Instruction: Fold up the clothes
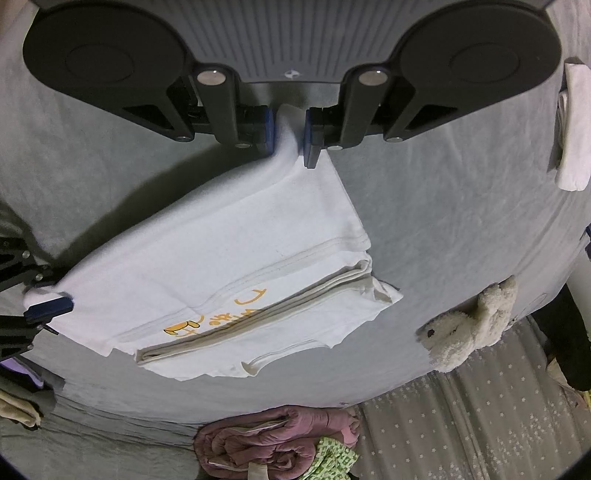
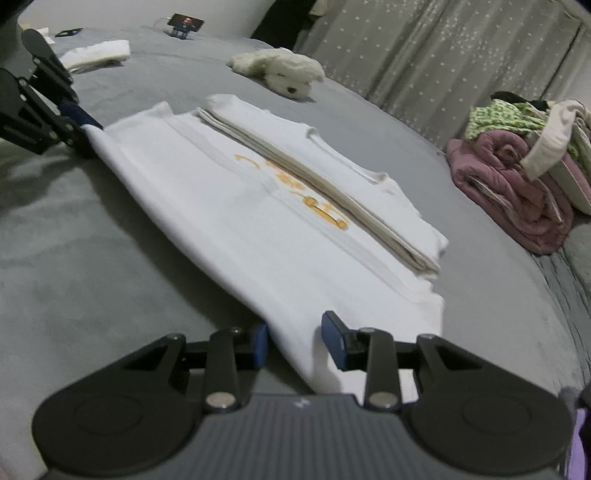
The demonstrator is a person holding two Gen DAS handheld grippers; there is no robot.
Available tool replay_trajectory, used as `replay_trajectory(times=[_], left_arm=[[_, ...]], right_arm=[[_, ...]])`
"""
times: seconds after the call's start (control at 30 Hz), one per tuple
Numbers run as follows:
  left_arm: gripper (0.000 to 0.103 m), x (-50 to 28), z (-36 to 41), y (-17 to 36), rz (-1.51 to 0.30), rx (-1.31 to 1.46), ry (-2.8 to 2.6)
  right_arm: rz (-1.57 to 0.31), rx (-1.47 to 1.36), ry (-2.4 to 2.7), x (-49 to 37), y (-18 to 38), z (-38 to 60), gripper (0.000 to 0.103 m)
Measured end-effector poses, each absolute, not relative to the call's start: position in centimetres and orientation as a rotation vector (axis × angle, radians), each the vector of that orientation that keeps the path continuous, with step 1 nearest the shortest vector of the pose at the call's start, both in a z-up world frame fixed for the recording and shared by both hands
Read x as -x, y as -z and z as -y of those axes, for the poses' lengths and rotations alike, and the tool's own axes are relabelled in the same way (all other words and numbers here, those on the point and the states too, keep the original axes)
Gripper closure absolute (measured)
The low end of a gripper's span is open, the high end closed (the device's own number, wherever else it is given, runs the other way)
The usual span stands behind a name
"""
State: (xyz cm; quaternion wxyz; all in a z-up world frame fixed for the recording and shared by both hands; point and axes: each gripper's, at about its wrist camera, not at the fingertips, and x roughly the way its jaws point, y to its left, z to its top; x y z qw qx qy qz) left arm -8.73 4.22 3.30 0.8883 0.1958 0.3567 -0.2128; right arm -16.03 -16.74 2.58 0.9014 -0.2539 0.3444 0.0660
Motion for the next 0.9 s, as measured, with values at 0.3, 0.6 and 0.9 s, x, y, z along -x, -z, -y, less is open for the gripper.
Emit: replay_trajectory(times=[0.3, 0.6, 0.9], left_arm=[[0.085, 8.8, -4.2, -3.2, -0.737, -0.409, 0.440], [0.084, 9.0, -4.3, -3.1, -0.731, -0.414, 0.434], [0.083, 9.1, -4.3, -3.0, -0.724, -0.426, 0.428]], right_arm=[[-0.716, 0.599, -0.053, 16.8, -2.1, 18.8, 0.075], [-0.730, 0.591, -0.033, 17.2, -2.0, 20.2, 0.084], [-0.740, 0.608, 0.007, 17.4, -1.7, 21.3, 0.085]])
